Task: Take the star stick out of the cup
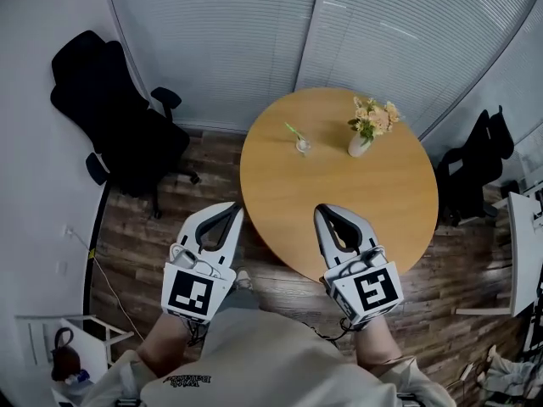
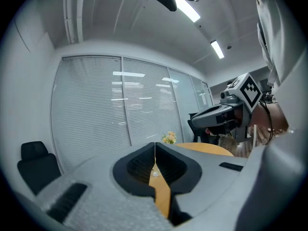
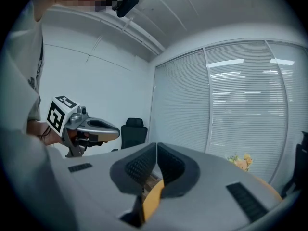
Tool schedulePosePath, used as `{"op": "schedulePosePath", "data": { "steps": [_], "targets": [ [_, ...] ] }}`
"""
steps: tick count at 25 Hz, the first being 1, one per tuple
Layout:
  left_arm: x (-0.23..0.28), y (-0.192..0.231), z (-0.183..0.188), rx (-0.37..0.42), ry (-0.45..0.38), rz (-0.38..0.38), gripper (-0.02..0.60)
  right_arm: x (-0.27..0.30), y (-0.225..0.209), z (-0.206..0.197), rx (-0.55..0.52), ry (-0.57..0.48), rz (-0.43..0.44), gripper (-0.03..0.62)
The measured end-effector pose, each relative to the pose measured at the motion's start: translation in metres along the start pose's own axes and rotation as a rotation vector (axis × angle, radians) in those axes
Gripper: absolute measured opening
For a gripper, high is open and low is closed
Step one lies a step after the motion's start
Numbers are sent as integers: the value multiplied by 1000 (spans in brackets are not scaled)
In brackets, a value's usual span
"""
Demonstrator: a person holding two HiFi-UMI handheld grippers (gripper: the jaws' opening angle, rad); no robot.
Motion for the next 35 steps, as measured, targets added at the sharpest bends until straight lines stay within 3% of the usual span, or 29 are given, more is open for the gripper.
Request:
{"op": "schedulePosePath", "data": {
  "steps": [12, 23, 35],
  "targets": [
    [51, 86, 7, -12, 15, -79, 23, 84, -13, 7, 21, 23, -97, 31],
    [78, 97, 3, -35, 32, -99, 23, 106, -41, -8, 24, 70, -128, 31],
    [112, 92, 8, -40, 46, -42, 23, 124, -75, -22, 38, 47, -56, 32]
  ]
}}
Point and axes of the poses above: the fingertips, and each gripper's own axes: x forward along the fingers, y to its left, z out of its top, the point moved 7 cm from there along -x, backward along the fingers, and after that the axes turned 12 degrees about -x, right-handed, at the moved point
